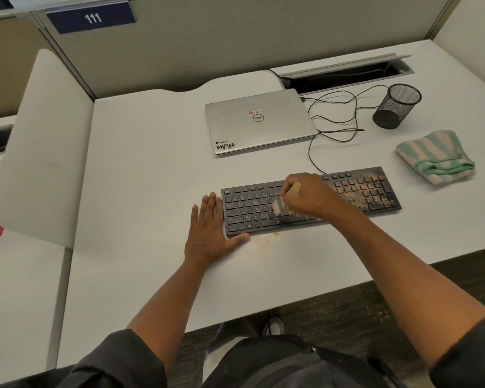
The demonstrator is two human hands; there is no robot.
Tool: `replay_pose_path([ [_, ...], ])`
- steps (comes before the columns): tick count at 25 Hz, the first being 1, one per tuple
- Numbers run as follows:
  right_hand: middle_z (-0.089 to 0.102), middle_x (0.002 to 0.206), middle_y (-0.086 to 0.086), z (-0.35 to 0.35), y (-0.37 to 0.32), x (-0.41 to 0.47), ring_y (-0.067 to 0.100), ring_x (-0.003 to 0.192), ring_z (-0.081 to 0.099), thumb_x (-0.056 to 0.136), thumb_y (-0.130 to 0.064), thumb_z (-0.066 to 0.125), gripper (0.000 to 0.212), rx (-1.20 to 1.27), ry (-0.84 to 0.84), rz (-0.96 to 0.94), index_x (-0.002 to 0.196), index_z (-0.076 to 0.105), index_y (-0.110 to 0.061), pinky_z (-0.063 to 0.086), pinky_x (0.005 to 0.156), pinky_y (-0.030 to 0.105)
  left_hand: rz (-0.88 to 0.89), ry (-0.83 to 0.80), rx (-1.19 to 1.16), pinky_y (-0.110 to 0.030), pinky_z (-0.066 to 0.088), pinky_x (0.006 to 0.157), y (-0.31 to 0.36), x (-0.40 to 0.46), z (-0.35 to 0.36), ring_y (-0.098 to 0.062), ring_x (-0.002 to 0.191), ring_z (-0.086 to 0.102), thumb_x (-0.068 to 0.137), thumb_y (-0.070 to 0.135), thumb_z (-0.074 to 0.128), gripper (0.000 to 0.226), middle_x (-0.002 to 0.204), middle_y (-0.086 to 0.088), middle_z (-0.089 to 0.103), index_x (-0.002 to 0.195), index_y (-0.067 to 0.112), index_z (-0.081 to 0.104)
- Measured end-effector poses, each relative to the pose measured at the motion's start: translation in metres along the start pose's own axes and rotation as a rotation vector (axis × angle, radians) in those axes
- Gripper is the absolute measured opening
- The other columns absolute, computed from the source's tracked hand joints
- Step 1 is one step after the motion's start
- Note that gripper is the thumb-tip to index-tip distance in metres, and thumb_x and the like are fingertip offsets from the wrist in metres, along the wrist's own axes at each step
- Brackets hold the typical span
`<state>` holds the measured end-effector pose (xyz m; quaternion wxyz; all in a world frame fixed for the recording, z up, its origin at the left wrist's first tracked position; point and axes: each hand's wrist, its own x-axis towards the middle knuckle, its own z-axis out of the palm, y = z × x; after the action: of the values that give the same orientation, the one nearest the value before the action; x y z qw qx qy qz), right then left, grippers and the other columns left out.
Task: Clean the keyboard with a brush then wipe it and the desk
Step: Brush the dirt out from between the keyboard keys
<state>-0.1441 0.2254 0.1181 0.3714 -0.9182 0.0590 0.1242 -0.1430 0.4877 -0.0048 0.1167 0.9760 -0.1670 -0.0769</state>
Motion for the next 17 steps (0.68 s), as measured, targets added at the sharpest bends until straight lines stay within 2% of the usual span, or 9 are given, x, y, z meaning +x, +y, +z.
replay_pose_path([
  [2, 0.07, 0.083, -0.007, -0.001, -0.01, 0.002, 0.009, 0.074, 0.065, 0.088, -0.014, 0.059, 0.015, -0.036, -0.01, -0.06, 0.087, 0.072, -0.02, 0.049, 0.063, 0.027, 0.0, 0.002, -0.01, -0.044, -0.011, 0.126, -0.001, 0.001, 0.001, -0.018, 0.155, -0.019, 0.073, 0.1, 0.022, 0.128, 0.17, -0.008, -0.009, 0.162, 0.011, -0.005],
  [5, 0.07, 0.082, -0.012, 0.0, -0.018, 0.004, 0.003, 0.074, 0.062, 0.086, -0.014, 0.068, 0.013, -0.085, -0.098, -0.087, 0.088, 0.078, -0.022, 0.04, 0.058, 0.02, 0.004, 0.008, -0.001, -0.045, -0.011, 0.126, -0.002, 0.001, 0.002, -0.018, 0.155, -0.02, 0.073, 0.1, 0.021, 0.129, 0.17, -0.008, -0.01, 0.162, 0.011, -0.005],
  [9, 0.068, 0.078, -0.012, -0.023, -0.027, 0.012, 0.0, 0.073, 0.059, 0.088, -0.014, 0.072, 0.009, -0.284, -0.175, -0.108, 0.09, 0.08, -0.018, 0.038, 0.057, 0.013, 0.002, 0.003, 0.001, -0.045, -0.011, 0.126, -0.002, 0.002, 0.002, -0.018, 0.154, -0.021, 0.072, 0.1, 0.019, 0.128, 0.17, -0.007, -0.012, 0.162, 0.013, -0.007],
  [13, 0.067, 0.074, -0.014, -0.012, -0.035, 0.012, -0.005, 0.064, 0.055, 0.095, -0.031, 0.067, 0.017, -0.182, -0.131, -0.131, 0.096, 0.078, -0.019, 0.04, 0.06, 0.015, -0.002, 0.004, -0.002, -0.043, -0.013, 0.125, -0.001, 0.002, 0.001, -0.018, 0.155, -0.019, 0.072, 0.099, 0.022, 0.128, 0.17, -0.008, -0.011, 0.162, 0.012, -0.005],
  [15, 0.074, 0.088, -0.006, -0.006, -0.03, 0.009, 0.001, 0.072, 0.059, 0.096, -0.034, 0.065, 0.021, -0.207, -0.118, -0.125, 0.098, 0.078, -0.018, 0.039, 0.062, 0.018, 0.0, 0.005, 0.001, -0.044, -0.013, 0.125, -0.001, 0.002, 0.001, -0.019, 0.155, -0.018, 0.073, 0.098, 0.024, 0.128, 0.17, -0.008, -0.01, 0.162, 0.011, -0.004],
  [17, 0.075, 0.105, 0.001, -0.013, -0.028, 0.008, 0.013, 0.089, 0.063, 0.097, -0.033, 0.062, 0.024, -0.365, -0.125, -0.126, 0.103, 0.079, -0.016, 0.039, 0.067, 0.023, -0.003, 0.012, -0.006, -0.044, -0.012, 0.125, -0.002, 0.002, 0.002, -0.019, 0.155, -0.017, 0.072, 0.099, 0.023, 0.129, 0.17, -0.008, -0.008, 0.162, 0.011, -0.003],
])
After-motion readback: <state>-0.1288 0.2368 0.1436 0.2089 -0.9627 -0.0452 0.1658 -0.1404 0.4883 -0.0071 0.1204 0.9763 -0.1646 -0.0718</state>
